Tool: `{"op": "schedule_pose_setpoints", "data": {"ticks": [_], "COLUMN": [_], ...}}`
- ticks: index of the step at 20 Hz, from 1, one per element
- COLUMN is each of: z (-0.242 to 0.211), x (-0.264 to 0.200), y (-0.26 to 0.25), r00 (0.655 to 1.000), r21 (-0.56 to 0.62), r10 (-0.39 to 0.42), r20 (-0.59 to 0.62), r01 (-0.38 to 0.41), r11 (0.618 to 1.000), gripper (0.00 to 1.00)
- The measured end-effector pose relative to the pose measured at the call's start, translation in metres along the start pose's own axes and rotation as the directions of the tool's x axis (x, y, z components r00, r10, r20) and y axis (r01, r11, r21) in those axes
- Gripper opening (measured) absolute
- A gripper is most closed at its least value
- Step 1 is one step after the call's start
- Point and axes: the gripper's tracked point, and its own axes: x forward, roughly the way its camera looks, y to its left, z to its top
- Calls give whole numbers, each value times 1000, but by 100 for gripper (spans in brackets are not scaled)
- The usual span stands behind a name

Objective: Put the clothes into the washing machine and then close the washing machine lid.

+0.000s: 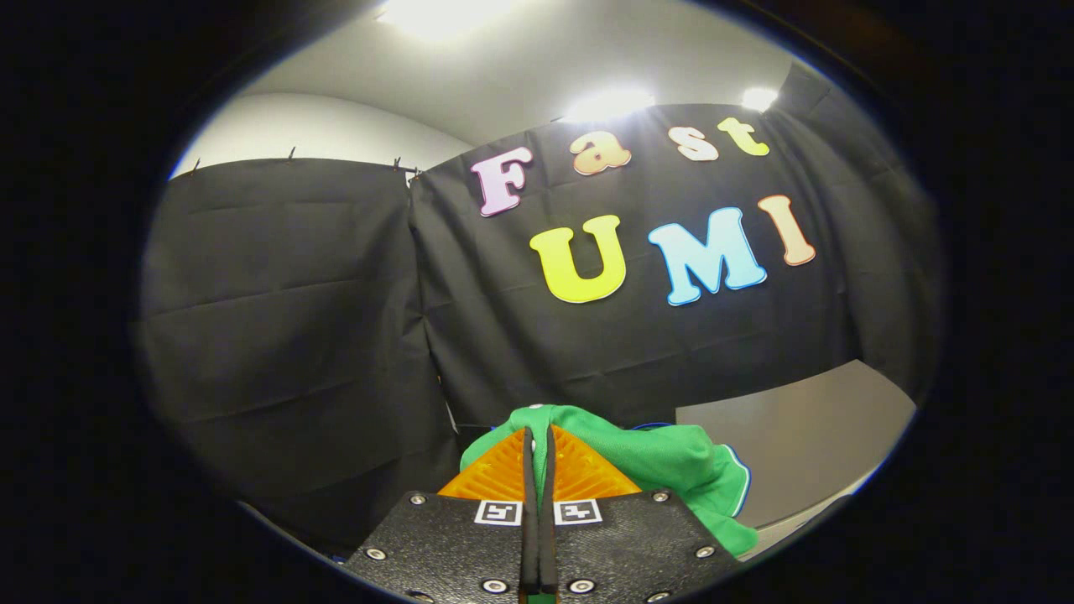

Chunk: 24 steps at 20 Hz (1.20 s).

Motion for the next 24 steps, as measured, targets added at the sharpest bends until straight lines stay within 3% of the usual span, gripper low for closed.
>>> {"op": "schedule_pose_setpoints", "data": {"ticks": [8, 19, 24], "z": [-27, -100, -148], "x": [21, 127, 167], "y": [58, 86, 74], "r00": [997, 983, 971], "r21": [-5, -2, -7], "r10": [74, 111, 89], "r20": [-38, -144, -223], "r01": [-74, -112, -93], "r11": [997, 994, 996], "gripper": [0, 0, 0]}}
